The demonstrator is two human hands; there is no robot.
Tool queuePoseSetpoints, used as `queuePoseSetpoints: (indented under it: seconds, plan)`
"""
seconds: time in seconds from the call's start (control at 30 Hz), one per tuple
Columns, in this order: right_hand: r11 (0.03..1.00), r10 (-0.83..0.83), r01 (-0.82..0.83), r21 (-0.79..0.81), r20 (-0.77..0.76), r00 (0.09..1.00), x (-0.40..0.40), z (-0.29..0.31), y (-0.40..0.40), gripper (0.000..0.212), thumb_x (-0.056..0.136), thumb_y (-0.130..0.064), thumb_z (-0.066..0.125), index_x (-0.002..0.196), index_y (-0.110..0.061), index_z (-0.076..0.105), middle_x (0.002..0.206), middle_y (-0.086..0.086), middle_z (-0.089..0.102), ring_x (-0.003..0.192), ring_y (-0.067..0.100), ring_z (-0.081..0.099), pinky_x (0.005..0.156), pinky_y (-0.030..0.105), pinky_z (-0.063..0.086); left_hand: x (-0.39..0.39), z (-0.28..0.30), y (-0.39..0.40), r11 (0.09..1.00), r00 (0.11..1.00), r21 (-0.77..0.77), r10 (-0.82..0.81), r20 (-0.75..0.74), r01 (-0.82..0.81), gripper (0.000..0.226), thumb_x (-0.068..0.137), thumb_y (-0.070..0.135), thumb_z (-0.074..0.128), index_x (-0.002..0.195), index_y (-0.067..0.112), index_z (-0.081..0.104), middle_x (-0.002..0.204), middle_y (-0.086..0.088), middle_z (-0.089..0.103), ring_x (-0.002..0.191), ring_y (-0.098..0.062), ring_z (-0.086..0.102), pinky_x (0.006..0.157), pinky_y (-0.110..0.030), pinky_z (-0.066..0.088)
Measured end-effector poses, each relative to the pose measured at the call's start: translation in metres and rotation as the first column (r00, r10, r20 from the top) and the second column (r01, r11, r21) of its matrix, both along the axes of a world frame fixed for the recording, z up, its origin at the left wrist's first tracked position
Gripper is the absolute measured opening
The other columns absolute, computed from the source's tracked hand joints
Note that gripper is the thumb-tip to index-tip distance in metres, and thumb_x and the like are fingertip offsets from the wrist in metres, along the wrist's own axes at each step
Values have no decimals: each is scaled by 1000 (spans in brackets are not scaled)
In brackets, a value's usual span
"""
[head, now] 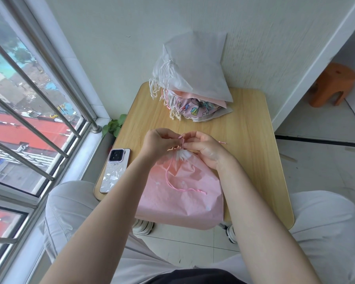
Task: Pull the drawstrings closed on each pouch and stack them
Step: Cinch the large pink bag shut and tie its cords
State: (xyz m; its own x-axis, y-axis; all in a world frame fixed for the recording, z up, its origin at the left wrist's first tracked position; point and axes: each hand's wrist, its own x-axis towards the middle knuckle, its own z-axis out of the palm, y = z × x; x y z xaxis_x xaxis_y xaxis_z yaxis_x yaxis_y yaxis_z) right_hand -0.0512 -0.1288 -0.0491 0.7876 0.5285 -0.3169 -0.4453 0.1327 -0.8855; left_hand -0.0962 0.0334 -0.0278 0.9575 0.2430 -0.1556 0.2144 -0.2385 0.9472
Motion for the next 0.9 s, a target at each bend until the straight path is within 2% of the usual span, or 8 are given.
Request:
queuePoseSetpoints:
  seconds: [0.07, 0.2, 0.3, 0.43, 0.53, 0.6, 0.73, 0.9]
  plan:
    - [999, 18, -17, 35, -4, 1000, 0, 0, -1, 25, 84, 13, 60, 95, -9, 58, 83, 4, 69, 76, 12, 66, 73, 21, 53, -1, 3, 0, 998, 1000, -63, -7, -21, 6, 13, 70, 6, 85, 73, 12, 74, 67, 2, 72, 60, -7, 66, 62, -20, 55]
    - [998, 10, -8, 67, -24, 1000, -1, 4, -2, 24, 85, 15, 58, 93, -8, 57, 79, 5, 67, 69, 11, 65, 61, 17, 51, -3, 4, 1, 991, 999, -133, -15, -46, 8, 12, 70, 7, 84, 75, 11, 75, 75, -9, 71, 65, -16, 66, 67, -28, 57]
    - [983, 17, -2, -185, 82, 997, 0, 6, 2, 22, 83, 8, 60, 95, -10, 61, 81, 4, 63, 73, 14, 61, 65, 23, 49, -2, 3, 1, 992, 997, -118, -46, -62, 38, 8, 75, 9, 82, 75, 13, 75, 71, -9, 67, 63, -16, 61, 69, -31, 54]
    - [692, 196, 179, -699, 421, 885, 0, 15, 10, 8, 79, -15, 63, 85, -18, 65, 81, -6, 61, 79, 14, 59, 70, 27, 48, -2, -1, -6, 995, 994, -74, -69, -84, 63, 7, 82, 15, 78, 76, 15, 73, 71, -4, 66, 69, -17, 59, 69, -30, 50]
    - [543, 347, 268, -795, 504, 791, 1, 19, 13, 11, 79, -20, 61, 69, -23, 57, 76, -5, 58, 77, 21, 56, 67, 29, 45, -2, -3, -9, 991, 996, -131, -40, -82, 29, 9, 86, 13, 74, 79, 10, 69, 73, -7, 64, 69, -19, 57, 66, -28, 49]
    - [599, 314, 233, -766, 493, 811, 4, 17, 12, 11, 82, -20, 61, 70, -19, 60, 73, -4, 59, 76, 20, 57, 64, 28, 43, -2, -3, -8, 989, 997, -146, -32, -65, 22, 11, 88, 12, 72, 78, 9, 67, 72, -6, 65, 67, -17, 56, 65, -28, 48]
    - [793, 202, 42, -608, 328, 923, 6, 16, 6, 9, 84, -18, 62, 90, -16, 68, 87, 0, 68, 81, 15, 62, 72, 31, 48, 0, -4, -2, 992, 999, -126, -30, -33, 25, 11, 91, 10, 67, 80, 9, 64, 73, -1, 69, 67, -13, 58, 66, -28, 48]
    - [831, 145, 56, -553, 314, 938, 5, 12, 6, 9, 81, -11, 68, 86, -17, 64, 81, 0, 63, 76, 14, 60, 70, 30, 47, 1, -5, -1, 994, 999, -104, -34, -40, 29, 12, 91, 13, 68, 79, 11, 64, 73, -1, 68, 68, -12, 58, 68, -29, 48]
